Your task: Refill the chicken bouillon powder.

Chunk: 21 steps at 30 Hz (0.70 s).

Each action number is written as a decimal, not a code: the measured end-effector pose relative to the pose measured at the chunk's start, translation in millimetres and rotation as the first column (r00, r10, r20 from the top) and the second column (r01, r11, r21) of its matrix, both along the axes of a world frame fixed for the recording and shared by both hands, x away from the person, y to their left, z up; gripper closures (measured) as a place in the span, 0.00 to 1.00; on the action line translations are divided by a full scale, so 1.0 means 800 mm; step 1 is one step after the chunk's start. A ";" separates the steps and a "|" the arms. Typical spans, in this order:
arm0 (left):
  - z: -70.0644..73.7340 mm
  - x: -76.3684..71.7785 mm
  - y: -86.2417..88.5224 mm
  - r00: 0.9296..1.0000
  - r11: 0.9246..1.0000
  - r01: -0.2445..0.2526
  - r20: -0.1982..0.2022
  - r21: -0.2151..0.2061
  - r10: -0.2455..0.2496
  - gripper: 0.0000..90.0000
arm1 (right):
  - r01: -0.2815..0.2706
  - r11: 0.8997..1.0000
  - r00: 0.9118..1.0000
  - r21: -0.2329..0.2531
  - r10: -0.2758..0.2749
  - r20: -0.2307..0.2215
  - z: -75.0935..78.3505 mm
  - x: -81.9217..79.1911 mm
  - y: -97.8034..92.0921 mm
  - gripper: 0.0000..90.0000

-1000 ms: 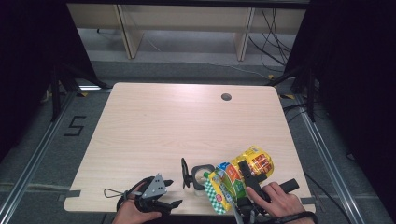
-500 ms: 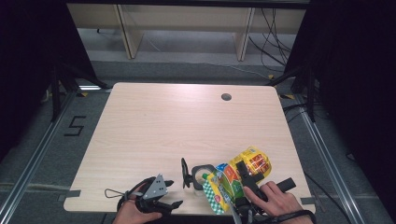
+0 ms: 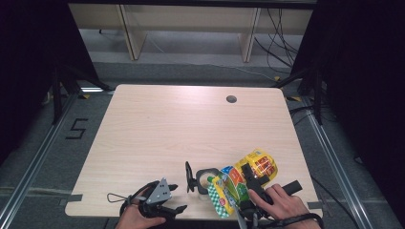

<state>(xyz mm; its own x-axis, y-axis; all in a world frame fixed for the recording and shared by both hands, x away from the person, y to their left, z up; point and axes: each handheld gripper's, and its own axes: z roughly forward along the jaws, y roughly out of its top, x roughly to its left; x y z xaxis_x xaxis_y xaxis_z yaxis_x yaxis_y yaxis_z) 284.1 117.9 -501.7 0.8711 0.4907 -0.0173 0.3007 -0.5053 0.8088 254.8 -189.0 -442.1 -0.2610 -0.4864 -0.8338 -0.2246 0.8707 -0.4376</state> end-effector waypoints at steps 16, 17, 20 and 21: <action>0.001 0.004 0.004 1.000 1.000 -0.001 0.005 0.029 0.001 0.30 | -0.035 0.999 0.999 -0.032 0.035 0.010 0.004 -0.001 0.004 0.36; 0.001 0.004 0.004 1.000 1.000 -0.001 0.005 0.029 0.001 0.30 | -0.035 0.999 0.999 -0.032 0.035 0.010 0.004 -0.001 0.004 0.36; 0.001 0.003 0.003 1.000 1.000 -0.016 0.005 0.013 0.016 0.28 | -0.059 0.996 0.998 -0.061 0.060 0.010 0.011 0.003 0.007 0.36; -0.001 0.004 0.002 1.000 1.000 -0.013 0.004 0.005 0.013 0.28 | -0.058 0.996 0.998 -0.062 0.058 0.009 0.011 0.003 0.008 0.36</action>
